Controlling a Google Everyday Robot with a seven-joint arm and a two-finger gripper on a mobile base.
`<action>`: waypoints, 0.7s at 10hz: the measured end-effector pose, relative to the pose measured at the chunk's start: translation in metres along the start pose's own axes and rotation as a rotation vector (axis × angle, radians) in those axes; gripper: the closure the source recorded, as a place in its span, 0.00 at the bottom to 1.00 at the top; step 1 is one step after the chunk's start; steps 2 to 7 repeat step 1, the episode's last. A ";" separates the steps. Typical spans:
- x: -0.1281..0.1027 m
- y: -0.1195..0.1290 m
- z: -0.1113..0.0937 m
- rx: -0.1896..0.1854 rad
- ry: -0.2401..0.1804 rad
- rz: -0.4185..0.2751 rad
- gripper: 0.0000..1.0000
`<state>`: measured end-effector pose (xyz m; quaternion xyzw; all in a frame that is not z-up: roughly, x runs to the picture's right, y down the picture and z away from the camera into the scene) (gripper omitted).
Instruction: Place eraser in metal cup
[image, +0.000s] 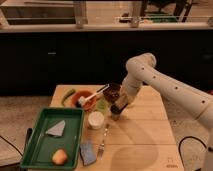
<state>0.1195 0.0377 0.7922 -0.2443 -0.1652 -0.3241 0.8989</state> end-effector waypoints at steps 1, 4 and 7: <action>-0.007 -0.003 0.004 -0.018 -0.011 -0.025 0.97; -0.007 -0.003 0.004 -0.018 -0.011 -0.025 0.97; -0.007 -0.003 0.004 -0.018 -0.011 -0.025 0.97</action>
